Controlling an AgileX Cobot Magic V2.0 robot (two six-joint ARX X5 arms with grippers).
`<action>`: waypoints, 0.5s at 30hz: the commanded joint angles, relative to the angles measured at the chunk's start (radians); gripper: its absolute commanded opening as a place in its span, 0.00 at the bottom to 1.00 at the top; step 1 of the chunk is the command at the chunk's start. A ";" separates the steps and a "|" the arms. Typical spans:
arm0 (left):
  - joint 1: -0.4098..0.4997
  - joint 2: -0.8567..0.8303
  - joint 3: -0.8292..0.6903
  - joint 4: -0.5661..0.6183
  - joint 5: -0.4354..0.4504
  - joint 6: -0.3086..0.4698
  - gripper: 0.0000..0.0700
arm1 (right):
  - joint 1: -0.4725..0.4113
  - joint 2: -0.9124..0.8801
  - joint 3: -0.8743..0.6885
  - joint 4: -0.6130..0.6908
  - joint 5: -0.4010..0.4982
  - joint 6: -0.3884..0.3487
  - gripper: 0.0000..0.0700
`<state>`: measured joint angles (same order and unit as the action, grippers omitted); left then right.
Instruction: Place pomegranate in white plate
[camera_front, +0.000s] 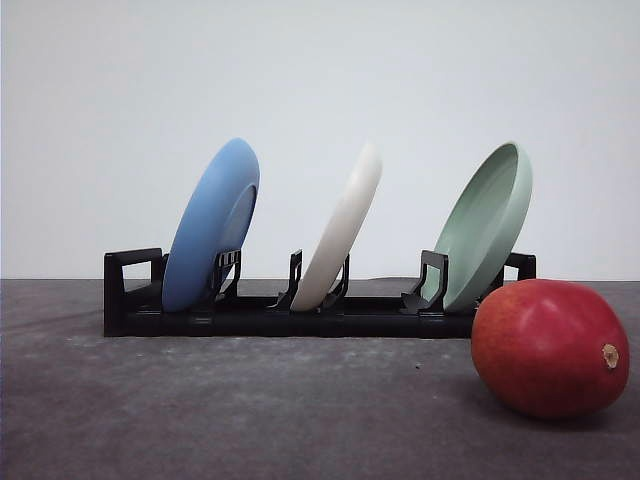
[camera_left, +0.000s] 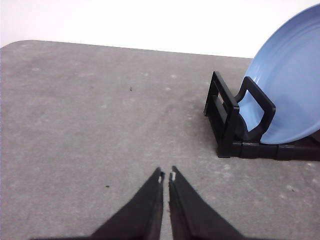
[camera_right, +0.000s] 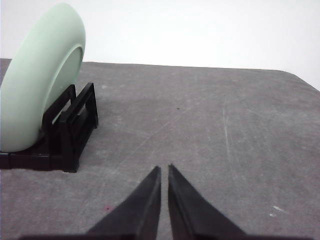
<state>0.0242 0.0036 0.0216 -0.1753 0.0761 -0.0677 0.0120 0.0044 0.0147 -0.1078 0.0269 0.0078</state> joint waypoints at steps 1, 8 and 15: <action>0.002 0.000 -0.010 0.012 -0.005 0.003 0.00 | -0.001 -0.001 -0.004 0.011 0.000 0.015 0.03; 0.002 0.000 -0.010 0.020 -0.005 -0.036 0.00 | -0.001 -0.001 -0.004 0.011 0.000 0.015 0.03; 0.002 0.000 -0.010 0.044 -0.005 -0.246 0.00 | -0.001 -0.001 -0.003 0.020 0.000 0.032 0.03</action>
<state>0.0242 0.0036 0.0216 -0.1390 0.0761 -0.2150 0.0120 0.0044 0.0147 -0.1047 0.0269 0.0126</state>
